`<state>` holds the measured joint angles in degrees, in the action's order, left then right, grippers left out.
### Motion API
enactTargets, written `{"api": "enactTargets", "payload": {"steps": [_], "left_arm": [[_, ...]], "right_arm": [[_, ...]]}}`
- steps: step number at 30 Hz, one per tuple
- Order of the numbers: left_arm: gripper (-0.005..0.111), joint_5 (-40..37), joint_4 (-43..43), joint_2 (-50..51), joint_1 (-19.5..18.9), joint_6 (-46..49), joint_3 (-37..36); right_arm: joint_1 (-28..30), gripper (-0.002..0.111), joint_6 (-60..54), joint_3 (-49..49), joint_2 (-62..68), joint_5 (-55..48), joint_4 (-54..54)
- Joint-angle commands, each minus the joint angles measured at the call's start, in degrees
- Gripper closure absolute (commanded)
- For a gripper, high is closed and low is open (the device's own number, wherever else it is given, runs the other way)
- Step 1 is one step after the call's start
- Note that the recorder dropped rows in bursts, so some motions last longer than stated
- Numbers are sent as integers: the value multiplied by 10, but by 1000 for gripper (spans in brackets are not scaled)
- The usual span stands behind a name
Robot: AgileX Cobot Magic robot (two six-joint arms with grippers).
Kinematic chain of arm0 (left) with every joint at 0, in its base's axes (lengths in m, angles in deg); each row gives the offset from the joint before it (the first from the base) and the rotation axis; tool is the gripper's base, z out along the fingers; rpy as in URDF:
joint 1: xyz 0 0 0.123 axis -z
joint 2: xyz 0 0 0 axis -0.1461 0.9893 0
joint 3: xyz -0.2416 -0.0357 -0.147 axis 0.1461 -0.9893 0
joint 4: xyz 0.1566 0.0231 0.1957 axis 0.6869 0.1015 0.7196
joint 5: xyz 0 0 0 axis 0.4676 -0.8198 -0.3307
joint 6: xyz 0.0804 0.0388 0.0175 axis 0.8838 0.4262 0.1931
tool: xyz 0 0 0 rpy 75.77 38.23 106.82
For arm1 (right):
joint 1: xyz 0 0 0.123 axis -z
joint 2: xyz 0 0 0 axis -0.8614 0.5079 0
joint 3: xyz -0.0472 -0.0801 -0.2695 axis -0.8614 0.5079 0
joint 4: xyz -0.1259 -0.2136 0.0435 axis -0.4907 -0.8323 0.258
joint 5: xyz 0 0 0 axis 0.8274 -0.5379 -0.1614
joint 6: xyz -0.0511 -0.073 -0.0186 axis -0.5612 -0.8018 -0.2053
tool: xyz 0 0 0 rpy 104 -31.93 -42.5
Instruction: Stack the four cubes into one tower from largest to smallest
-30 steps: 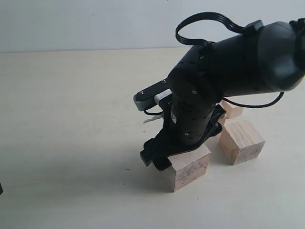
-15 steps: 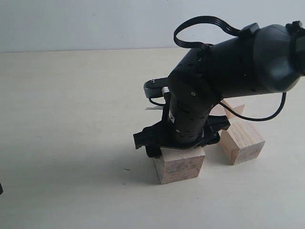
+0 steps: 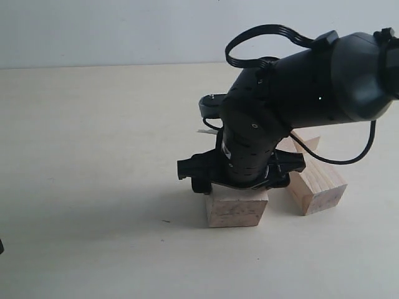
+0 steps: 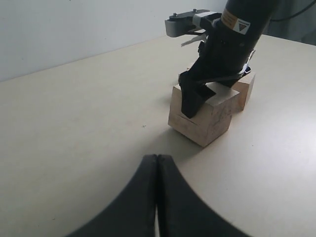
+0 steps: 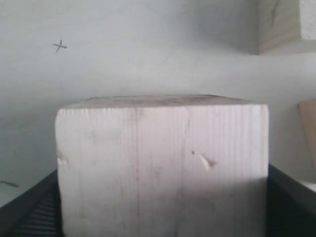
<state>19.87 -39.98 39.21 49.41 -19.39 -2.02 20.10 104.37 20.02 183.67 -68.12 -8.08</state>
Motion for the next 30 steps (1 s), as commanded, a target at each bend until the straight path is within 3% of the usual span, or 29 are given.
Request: {"api": "enactTargets", "payload": {"steps": [1, 5, 9, 16, 22, 30], "left_arm": [[107, 1, -2, -4, -1, 1, -2], [107, 1, -2, -4, -1, 1, -2], [107, 1, -2, -4, -1, 1, -2], [107, 1, -2, -4, -1, 1, -2], [107, 1, -2, -4, -1, 1, -2], [107, 1, -2, -4, -1, 0, -2]], "right_arm": [[2, 33, -4, -3, 1, 7, -2], [2, 18, -17, -3, 1, 7, 1], [2, 18, -44, -5, -14, 3, -5], [1, 18, -53, -5, -162, 3, -40], [5, 18, -64, 18, -254, -88, -88], [101, 18, -153, 99, -271, -108, -40]]}}
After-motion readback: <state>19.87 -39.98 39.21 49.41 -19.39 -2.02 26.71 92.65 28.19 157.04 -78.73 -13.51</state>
